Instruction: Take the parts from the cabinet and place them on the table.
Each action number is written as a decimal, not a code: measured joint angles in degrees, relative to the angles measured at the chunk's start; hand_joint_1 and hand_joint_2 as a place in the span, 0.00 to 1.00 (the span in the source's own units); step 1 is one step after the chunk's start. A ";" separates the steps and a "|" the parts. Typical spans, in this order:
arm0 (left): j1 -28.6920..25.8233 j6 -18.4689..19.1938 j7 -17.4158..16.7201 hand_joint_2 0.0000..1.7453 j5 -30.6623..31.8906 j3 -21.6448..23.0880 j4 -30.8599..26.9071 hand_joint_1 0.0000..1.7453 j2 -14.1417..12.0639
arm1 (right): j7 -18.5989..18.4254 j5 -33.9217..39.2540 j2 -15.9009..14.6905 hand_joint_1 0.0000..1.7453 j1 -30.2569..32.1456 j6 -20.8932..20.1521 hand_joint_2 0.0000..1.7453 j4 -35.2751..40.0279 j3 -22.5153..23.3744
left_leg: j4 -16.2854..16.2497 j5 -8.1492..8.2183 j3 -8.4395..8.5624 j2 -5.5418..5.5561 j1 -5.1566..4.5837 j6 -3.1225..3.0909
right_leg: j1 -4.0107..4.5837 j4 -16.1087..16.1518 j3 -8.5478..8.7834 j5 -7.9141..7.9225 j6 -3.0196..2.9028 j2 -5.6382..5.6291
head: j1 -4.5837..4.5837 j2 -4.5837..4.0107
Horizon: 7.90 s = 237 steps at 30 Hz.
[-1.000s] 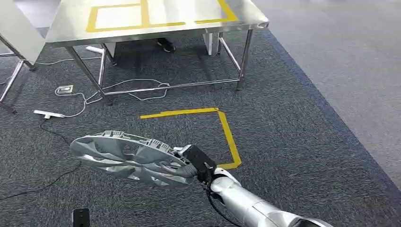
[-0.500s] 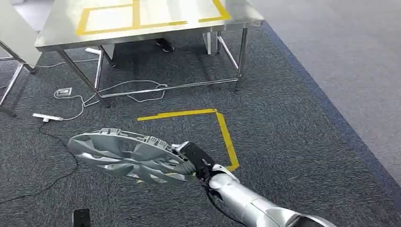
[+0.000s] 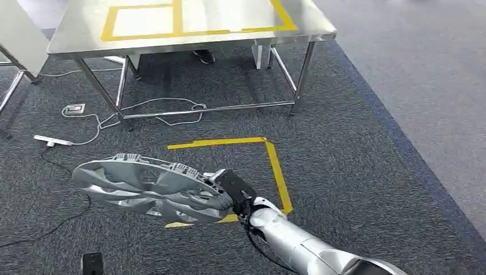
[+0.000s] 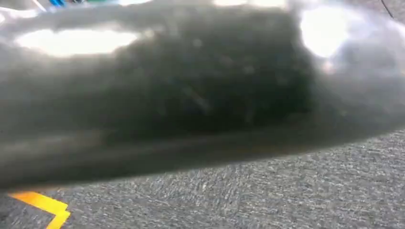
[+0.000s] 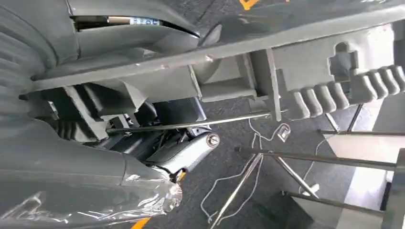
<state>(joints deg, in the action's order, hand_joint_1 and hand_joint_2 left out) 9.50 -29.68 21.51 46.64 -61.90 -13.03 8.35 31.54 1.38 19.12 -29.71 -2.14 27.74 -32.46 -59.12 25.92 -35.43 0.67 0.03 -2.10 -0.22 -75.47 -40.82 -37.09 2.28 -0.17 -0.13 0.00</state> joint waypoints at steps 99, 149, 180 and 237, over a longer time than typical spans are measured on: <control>0.61 -1.01 1.11 0.00 -2.32 1.49 -0.04 0.00 -0.22 | 2.64 -0.04 1.05 1.00 -2.77 0.61 1.00 9.40 4.13 | 0.36 -1.38 -1.21 -0.17 0.30 1.93 | -0.68 18.04 6.25 11.13 -0.71 -0.10 | 0.28 0.00; 0.16 -1.36 0.94 0.00 -3.26 2.40 -0.09 0.00 0.22 | 2.89 0.81 0.76 1.00 -2.01 -0.07 1.00 8.17 4.15 | 0.33 3.04 4.48 0.12 -1.03 0.58 | 2.38 17.84 2.86 13.88 -4.16 -0.21 | 0.22 0.00; 0.27 -1.18 1.03 0.00 -2.25 5.73 -0.11 0.00 1.11 | 7.10 -6.64 -1.20 1.00 -0.36 20.61 1.00 26.89 9.14 | 0.62 4.94 6.10 0.25 -0.56 0.89 | 3.40 17.83 1.49 14.72 -4.88 -0.03 | 0.33 0.00; 1.05 -1.49 0.72 0.00 -3.15 10.23 -0.26 0.00 1.49 | 8.22 -52.29 0.39 1.00 3.81 40.94 1.00 35.28 25.33 | 1.26 1.86 3.32 0.08 0.34 0.91 | 0.04 15.57 2.18 13.70 -0.18 -0.07 | -0.31 0.00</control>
<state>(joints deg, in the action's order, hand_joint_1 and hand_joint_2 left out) 10.55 -31.17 22.23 43.50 -51.67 -13.29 9.84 39.76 -50.92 19.52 -25.90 38.80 63.01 -7.13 -57.85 27.77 -32.11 0.75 0.37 -1.18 -0.18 -59.90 -38.64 -23.40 2.10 -0.24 -0.44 0.00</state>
